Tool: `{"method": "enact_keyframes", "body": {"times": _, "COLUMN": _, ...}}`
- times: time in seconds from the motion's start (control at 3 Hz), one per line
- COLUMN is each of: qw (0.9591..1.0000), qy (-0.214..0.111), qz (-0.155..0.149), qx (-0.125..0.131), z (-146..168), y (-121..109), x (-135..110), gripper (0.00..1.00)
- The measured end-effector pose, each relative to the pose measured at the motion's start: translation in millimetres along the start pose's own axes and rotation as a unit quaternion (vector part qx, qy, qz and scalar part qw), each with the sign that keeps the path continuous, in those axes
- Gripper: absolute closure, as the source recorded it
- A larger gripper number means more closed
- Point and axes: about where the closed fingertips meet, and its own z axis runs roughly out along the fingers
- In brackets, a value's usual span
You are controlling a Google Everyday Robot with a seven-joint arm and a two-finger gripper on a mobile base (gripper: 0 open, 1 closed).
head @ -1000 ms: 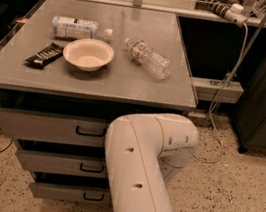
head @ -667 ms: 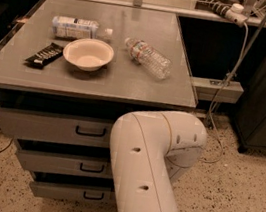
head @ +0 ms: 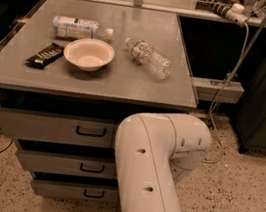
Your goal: Open bottom drawer
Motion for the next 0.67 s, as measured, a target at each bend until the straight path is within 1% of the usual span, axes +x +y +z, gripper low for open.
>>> {"method": "enact_keyframes", "body": {"times": 0.33, "qw": 0.9997, "qy": -0.023, "qz": -0.005, "qx": 0.005, "z": 1.4, "y": -8.1, "x": -12.2, "gripper": 0.00}}
{"method": "enact_keyframes", "body": {"times": 0.67, "qw": 0.9991, "qy": -0.039, "qz": -0.015, "qx": -0.002, "z": 7.7, "y": -8.3, "x": -25.5, "gripper": 0.00}}
